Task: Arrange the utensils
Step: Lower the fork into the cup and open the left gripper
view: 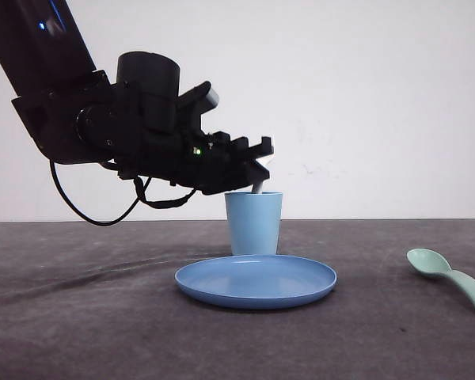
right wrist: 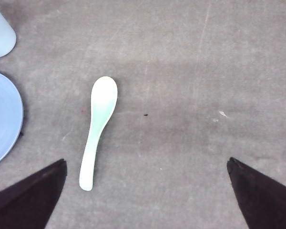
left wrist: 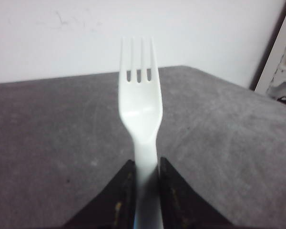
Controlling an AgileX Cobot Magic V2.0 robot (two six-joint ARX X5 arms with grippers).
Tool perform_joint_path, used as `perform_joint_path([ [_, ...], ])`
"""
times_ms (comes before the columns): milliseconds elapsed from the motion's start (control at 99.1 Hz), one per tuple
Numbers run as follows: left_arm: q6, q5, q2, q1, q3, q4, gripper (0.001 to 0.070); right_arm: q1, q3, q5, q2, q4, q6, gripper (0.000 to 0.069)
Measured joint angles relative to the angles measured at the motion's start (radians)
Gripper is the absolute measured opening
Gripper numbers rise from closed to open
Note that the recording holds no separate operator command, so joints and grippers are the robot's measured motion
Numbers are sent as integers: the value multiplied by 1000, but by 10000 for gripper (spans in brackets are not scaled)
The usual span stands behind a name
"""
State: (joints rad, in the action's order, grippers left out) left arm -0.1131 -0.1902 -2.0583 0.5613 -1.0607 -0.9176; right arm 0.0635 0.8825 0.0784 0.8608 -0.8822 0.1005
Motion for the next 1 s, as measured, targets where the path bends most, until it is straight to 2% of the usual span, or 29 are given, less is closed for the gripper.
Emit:
perform_joint_path([
  [172,16,0,0,0,-10,25,55,0,0,0,0,0,0,680],
  [424,17,-2,0,0,-10,25,181,0,0,0,0,0,0,680],
  [666,16,-18,26,0,-10,70,195,0,0,0,0,2,0,680],
  [999,16,-19,332,-16,-10,327,195,10,0,27,37,45,7,680],
])
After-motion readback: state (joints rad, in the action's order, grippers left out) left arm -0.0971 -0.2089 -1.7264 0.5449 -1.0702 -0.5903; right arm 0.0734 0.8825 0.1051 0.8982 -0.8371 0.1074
